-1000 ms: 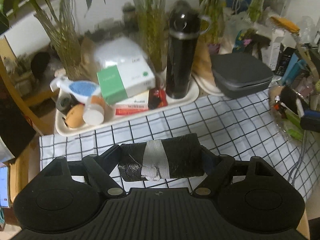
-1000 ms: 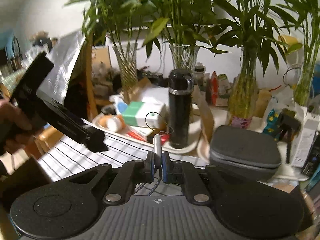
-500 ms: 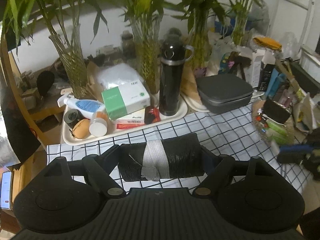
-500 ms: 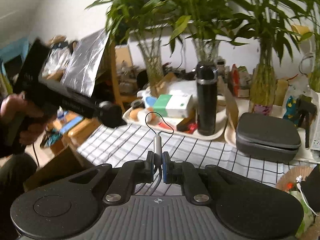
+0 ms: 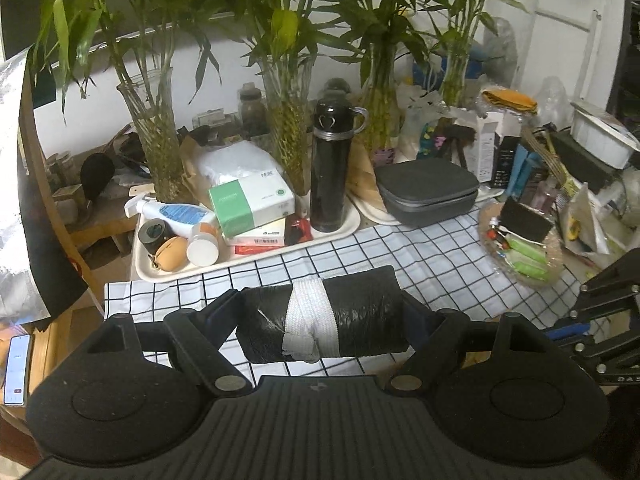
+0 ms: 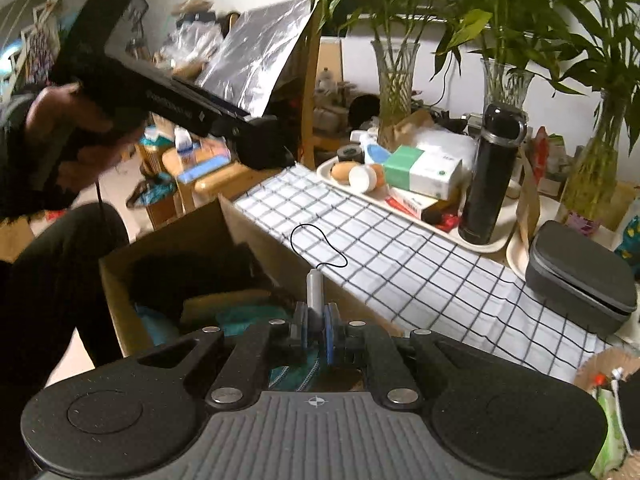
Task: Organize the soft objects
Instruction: 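Lift the roll and cable and carry them toward the box, then lower the roll and cable into the box and open both grippers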
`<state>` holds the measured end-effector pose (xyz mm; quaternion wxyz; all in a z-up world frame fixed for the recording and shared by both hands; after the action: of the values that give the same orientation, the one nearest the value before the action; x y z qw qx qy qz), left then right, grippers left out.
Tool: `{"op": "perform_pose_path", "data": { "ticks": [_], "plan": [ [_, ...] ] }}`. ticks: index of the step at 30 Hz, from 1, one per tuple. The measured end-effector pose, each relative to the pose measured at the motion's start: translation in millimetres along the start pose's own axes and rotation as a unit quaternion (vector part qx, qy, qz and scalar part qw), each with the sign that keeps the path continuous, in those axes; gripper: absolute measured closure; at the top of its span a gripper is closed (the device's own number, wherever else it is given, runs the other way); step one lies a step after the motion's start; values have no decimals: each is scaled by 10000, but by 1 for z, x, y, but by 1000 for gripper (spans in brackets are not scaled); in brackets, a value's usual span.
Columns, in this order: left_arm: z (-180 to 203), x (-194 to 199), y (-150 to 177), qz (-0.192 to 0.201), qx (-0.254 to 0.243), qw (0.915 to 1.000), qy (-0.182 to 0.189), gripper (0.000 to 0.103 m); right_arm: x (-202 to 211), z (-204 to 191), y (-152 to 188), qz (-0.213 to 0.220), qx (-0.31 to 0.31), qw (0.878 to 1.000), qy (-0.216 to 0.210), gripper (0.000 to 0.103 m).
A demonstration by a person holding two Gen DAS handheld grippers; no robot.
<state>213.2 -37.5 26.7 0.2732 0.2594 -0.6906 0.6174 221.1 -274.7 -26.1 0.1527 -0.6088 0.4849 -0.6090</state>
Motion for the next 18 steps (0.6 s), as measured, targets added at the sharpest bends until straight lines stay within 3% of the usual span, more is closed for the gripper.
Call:
{"op": "perform_pose_path", "data": {
  "ticks": [8,9,10,11,12,13,18],
  "plan": [
    [-5,22,15,138,57,9998,128,21,-9,-18,7,-272,258,9993,-35,92],
    [-5,24,16,161,68,9997,152,21,-10,-18,7,-277,273,9992,4,85],
    [-5,27,18,180,69,9997,174,21,-11,-18,7,-277,272,9992,67,64],
    [-6,30,20,203,76,9996,196,21,-10,-17,7,-224,248,9994,102,50],
    [-6,33,22,226,84,9995,218,21,-9,-15,5,-154,220,9995,148,24],
    [-7,35,24,243,92,9994,238,21,-7,-13,4,-67,186,9994,267,12],
    [-7,44,36,276,139,9989,347,21,1,-2,1,193,16,9971,734,4]
  ]
}}
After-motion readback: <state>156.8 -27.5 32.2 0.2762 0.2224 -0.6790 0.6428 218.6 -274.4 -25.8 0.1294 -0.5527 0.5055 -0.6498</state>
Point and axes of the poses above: each gripper's, at about its wrist camera, not at the fingertips, and x roughly against the way its jaws point, z to its right, y to its underside, the point moved 4 cm from there along -x, roughly the way its jaws point, and after that the axes turned 5 degrees about -y, right-handed, at the moved point
